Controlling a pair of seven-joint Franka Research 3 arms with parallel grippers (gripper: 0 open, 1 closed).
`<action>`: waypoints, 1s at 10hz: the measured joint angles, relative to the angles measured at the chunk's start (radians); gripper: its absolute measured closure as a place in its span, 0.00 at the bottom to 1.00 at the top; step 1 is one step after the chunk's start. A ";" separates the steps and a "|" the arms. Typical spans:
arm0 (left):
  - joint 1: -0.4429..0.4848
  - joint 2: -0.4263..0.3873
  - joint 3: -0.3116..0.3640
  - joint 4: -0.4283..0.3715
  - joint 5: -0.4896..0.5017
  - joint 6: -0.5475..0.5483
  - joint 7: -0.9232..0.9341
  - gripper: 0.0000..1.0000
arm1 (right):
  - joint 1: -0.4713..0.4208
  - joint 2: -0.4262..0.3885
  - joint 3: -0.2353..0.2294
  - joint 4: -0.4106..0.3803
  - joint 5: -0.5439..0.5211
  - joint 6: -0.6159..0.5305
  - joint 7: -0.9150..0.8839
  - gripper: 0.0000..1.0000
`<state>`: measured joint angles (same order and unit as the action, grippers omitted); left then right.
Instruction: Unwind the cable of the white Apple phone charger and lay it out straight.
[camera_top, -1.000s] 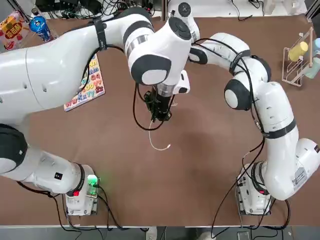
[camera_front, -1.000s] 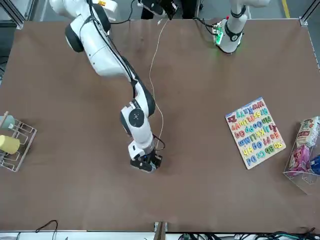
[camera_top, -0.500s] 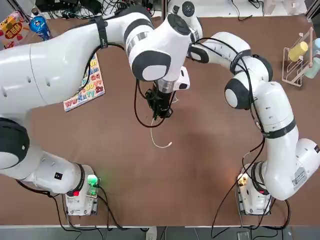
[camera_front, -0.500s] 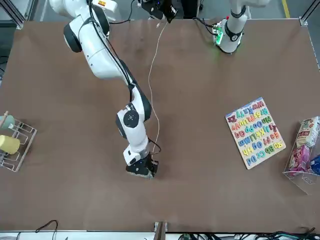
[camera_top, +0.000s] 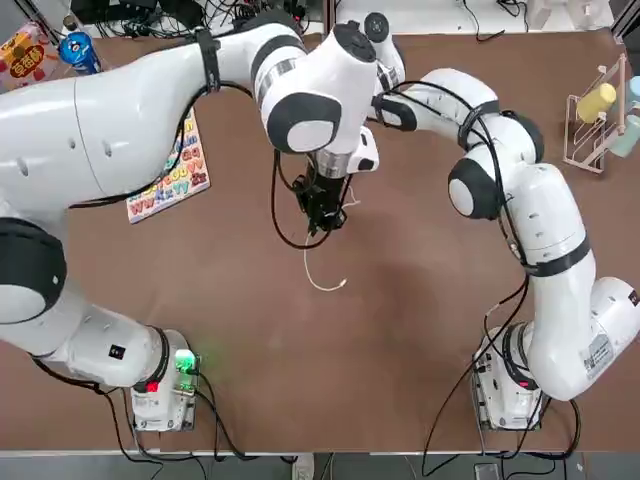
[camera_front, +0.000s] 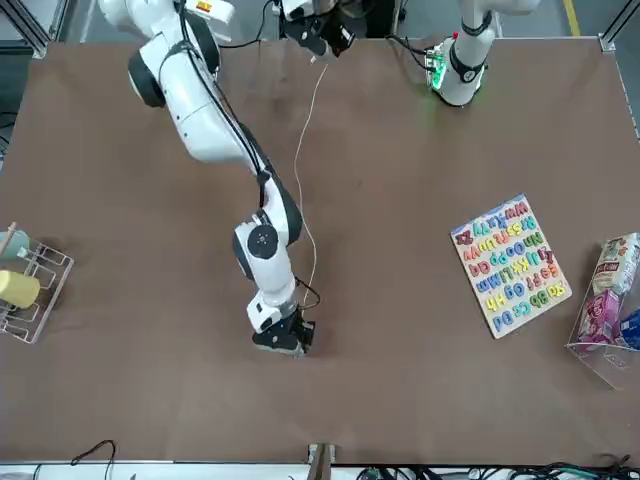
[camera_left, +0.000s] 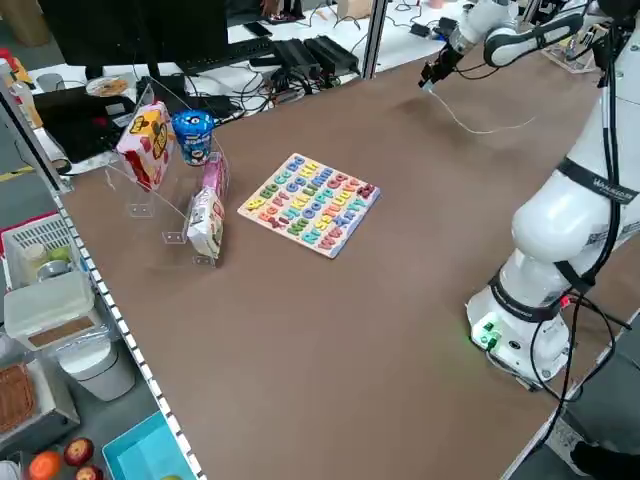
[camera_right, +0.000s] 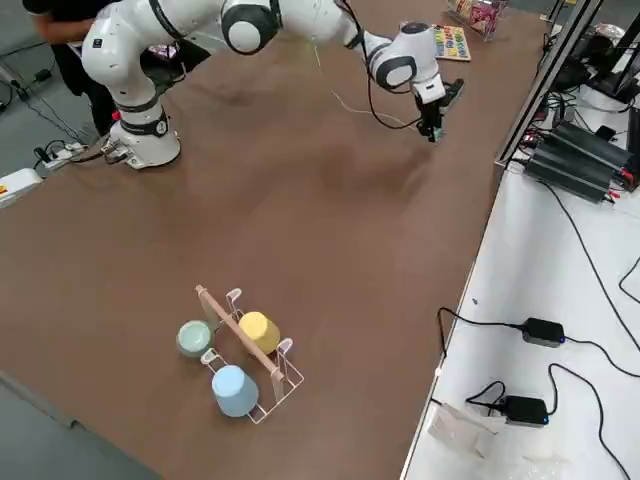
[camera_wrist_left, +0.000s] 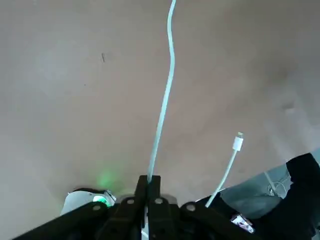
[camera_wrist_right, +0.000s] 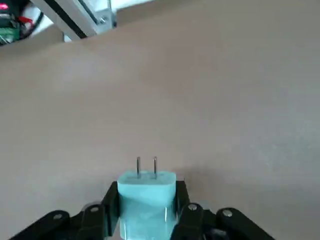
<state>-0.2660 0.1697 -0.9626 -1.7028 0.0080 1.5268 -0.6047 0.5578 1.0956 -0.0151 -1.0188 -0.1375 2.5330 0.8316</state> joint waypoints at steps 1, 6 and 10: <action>-0.008 0.001 -0.001 0.000 0.000 0.000 -0.005 0.96 | 0.000 0.004 0.000 0.000 0.000 0.002 0.000 0.51; -0.023 0.019 -0.003 -0.003 0.005 0.021 -0.043 0.96 | 0.000 0.005 -0.001 0.001 0.000 0.009 0.001 0.01; -0.023 0.052 -0.003 -0.003 0.013 0.026 -0.050 0.96 | -0.014 -0.008 -0.005 0.008 0.000 0.008 0.007 0.00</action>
<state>-0.2893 0.2216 -0.9654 -1.7061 0.0207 1.5528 -0.6545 0.5441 1.0875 -0.0201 -1.0109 -0.1372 2.5415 0.8386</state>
